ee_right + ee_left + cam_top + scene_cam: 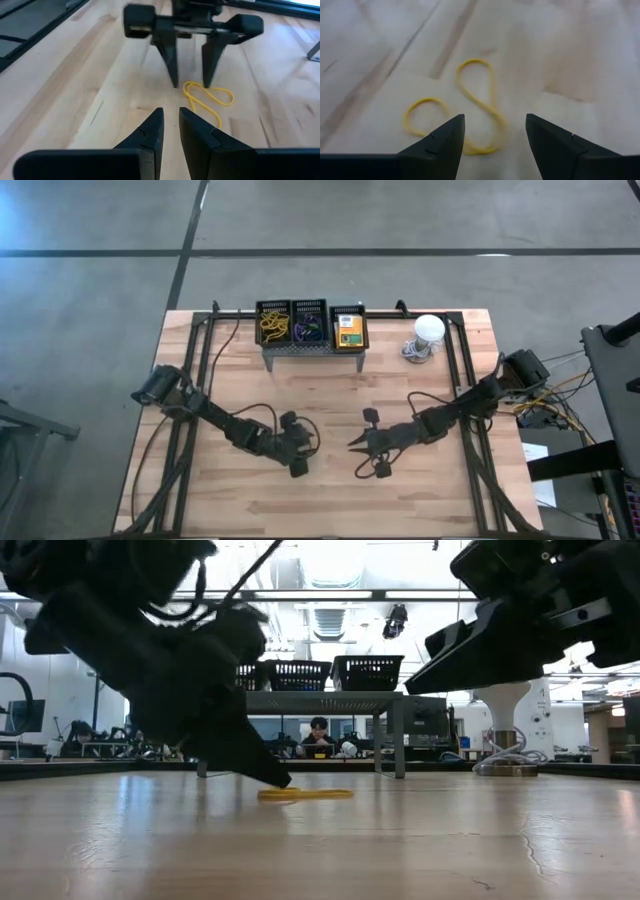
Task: Pick & Place Office Desk Supplies
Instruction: Put the yellow rubberband into the left black bin on the shelf
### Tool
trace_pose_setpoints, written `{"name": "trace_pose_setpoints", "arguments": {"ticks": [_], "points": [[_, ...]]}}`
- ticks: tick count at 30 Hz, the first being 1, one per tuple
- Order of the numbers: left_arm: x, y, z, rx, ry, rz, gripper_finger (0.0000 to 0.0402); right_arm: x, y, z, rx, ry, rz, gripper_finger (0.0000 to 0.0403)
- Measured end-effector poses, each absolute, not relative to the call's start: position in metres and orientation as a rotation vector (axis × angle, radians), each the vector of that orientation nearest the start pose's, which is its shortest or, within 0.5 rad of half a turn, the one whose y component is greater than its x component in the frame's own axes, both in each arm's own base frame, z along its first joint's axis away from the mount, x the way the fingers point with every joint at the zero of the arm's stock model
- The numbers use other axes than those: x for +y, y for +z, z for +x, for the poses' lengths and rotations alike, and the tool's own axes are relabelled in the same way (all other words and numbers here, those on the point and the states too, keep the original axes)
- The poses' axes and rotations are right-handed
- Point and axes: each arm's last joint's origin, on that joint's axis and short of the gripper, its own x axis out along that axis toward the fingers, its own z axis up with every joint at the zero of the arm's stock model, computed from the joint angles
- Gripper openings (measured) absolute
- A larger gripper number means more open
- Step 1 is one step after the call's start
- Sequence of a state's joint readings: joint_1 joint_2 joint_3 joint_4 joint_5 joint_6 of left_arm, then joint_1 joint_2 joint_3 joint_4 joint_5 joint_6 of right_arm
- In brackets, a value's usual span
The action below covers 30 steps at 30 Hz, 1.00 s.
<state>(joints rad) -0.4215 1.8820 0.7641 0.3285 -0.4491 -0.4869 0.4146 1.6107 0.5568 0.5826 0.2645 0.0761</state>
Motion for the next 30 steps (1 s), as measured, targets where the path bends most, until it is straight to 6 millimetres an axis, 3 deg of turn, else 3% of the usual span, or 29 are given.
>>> {"name": "trace_pose_setpoints", "arguments": {"ticks": [5,11,21,25,30], "points": [[-0.118,0.094,0.305,0.677,0.246,-0.122,0.0202,0.109,0.140,0.268,0.448,0.130,-0.085,0.0054],[-0.119,0.081,0.310,0.709,0.240,-0.109,0.0158,0.110,0.141,0.268,0.442,0.131,-0.083,0.0054],[-0.123,0.090,0.316,0.841,0.245,-0.039,0.0012,0.110,0.141,0.268,0.438,0.132,-0.087,0.0054],[-0.125,0.115,0.314,0.888,0.256,0.011,0.0007,0.110,0.141,0.268,0.438,0.132,-0.087,0.0054],[-0.133,0.203,0.312,0.768,0.379,0.082,0.0005,0.110,0.141,0.268,0.439,0.132,-0.087,0.0054]]}}
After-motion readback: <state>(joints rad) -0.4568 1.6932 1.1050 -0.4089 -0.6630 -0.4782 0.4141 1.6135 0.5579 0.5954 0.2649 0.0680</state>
